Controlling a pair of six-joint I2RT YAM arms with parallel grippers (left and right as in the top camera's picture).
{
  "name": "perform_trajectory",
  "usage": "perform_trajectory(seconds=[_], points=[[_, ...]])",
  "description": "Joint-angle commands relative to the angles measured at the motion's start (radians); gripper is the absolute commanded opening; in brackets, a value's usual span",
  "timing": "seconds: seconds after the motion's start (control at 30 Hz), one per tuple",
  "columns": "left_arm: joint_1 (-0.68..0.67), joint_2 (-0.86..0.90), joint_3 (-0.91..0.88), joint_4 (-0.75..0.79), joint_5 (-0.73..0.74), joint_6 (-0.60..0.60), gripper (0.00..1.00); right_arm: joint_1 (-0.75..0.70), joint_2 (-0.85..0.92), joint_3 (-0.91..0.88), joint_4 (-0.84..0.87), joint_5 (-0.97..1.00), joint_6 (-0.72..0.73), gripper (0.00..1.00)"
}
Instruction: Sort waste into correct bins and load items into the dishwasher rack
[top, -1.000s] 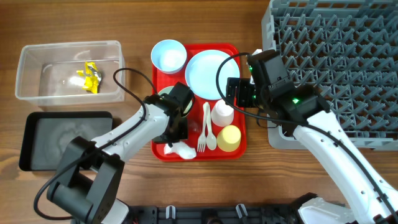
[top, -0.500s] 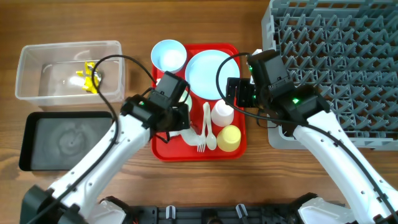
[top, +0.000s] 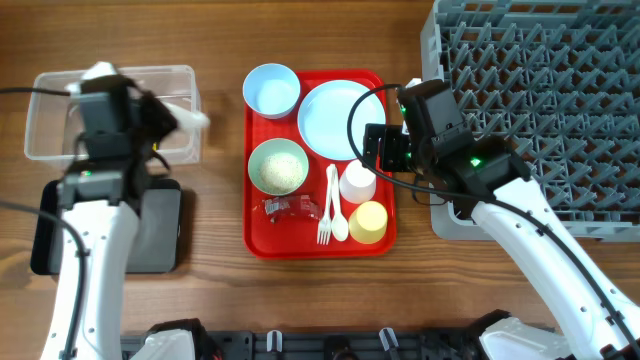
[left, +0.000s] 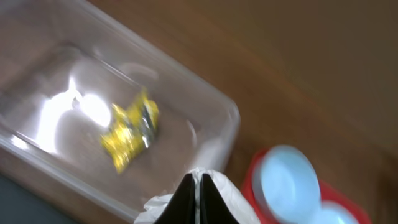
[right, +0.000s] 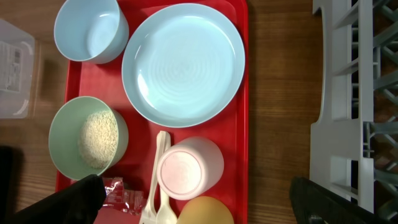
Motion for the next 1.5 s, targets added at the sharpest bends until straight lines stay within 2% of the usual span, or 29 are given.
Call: perform_trajectory(seconds=[0.0,0.1,0.13,0.2,0.23,0.27,0.4,0.47,0.63,0.7,0.8,0.9,1.03,1.07,1.2,1.47], points=[[0.118,0.08,0.01,0.096,-0.032,0.031,0.04,0.0,-0.007,0.011,-0.008,0.022,0.013,0.99],[0.161,0.167,0.01,0.184,-0.032,0.031,0.04,0.0,-0.007,0.011,-0.008,0.022,0.013,1.0],[0.166,0.19,0.01,0.2,-0.032,0.031,0.15,0.0,-0.007,0.011,-0.008,0.022,0.012,1.0],[0.166,0.226,0.01,0.22,-0.031,0.031,0.51,0.0,-0.007,0.011,-0.011,0.022,0.013,1.0],[0.166,0.237,0.01,0.226,-0.031,0.031,0.8,0.0,-0.007,0.011,-0.012,0.022,0.013,1.0],[0.165,0.243,0.01,0.23,-0.031,0.031,0.99,0.0,-0.007,0.011,-0.014,0.022,0.013,1.0],[0.165,0.223,0.011,0.229,0.002,0.031,1.0,0.0,-0.007,0.011,-0.016,0.022,0.013,1.0],[0.165,0.188,0.01,0.208,0.066,0.032,1.0,0.0,-0.007,0.011,-0.015,0.022,0.013,1.0],[0.148,0.079,0.01,0.041,0.335,0.065,1.0,0.0,-0.007,0.011,-0.015,0.022,0.013,1.0],[0.1,0.056,0.01,-0.073,0.416,0.157,0.96,0.0,-0.007,0.011,-0.014,0.022,0.013,1.0],[-0.012,0.062,0.009,-0.231,0.418,0.241,0.91,0.0,-0.007,0.011,-0.004,0.022,0.01,1.0],[-0.146,0.093,0.005,-0.338,0.418,0.268,0.89,0.0,-0.007,0.011,0.01,0.022,0.01,1.0],[-0.331,0.15,-0.023,-0.403,0.41,0.267,0.86,0.0,-0.007,0.011,0.021,0.022,0.011,1.0],[-0.403,0.178,-0.027,-0.423,0.393,0.251,0.84,0.0,-0.007,0.011,0.021,0.022,0.011,1.0],[-0.525,0.235,-0.027,-0.438,0.313,0.127,0.84,0.0,-0.007,0.011,0.013,0.022,0.01,1.0],[-0.686,0.304,-0.027,-0.434,0.123,-0.107,0.82,0.0,-0.007,0.01,0.003,0.022,0.01,1.0]])
